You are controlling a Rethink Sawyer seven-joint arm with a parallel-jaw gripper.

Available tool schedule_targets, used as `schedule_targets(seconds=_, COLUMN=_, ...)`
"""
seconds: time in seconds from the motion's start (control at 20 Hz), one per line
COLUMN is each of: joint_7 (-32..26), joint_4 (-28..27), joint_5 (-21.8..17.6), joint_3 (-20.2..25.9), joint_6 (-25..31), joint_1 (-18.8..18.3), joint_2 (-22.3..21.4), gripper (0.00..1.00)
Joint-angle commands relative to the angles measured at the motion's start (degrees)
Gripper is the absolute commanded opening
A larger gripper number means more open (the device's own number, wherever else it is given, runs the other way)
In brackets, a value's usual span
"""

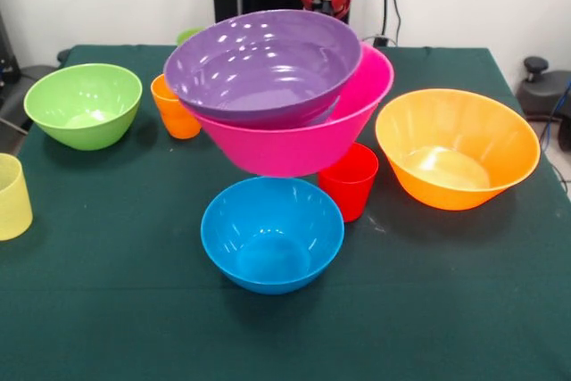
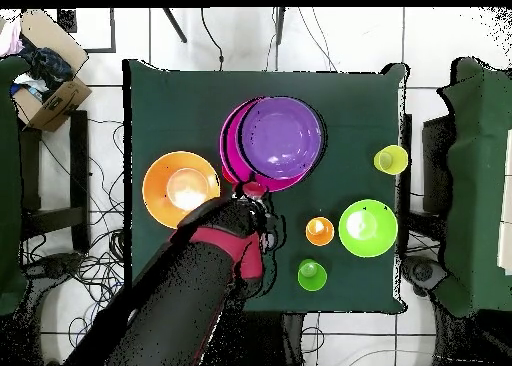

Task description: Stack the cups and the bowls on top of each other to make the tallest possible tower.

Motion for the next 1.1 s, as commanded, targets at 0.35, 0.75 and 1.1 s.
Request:
schedule_targets(seconds=0.35, joint_7=1.54, joint_4=-7.71, joint_5=2.34, joint_3=8.93, joint_6=-1.3, joint_1=-4.15, joint_2=1.16, gripper=0.0)
schedule_targets(seconds=0.75, joint_7=-5.79, joint_4=-9.96, joint_5=9.98, joint_3=7.06, joint_6=-4.52, joint_1=-5.25, joint_2=4.46, gripper=0.0)
schedule_targets(seconds=1.1, joint_7=-8.71, joint_4=-11.89, joint_5=14.69, joint_3=4.62, joint_6=-6.56, joint_1=-4.96, joint_2=7.57, gripper=0.0)
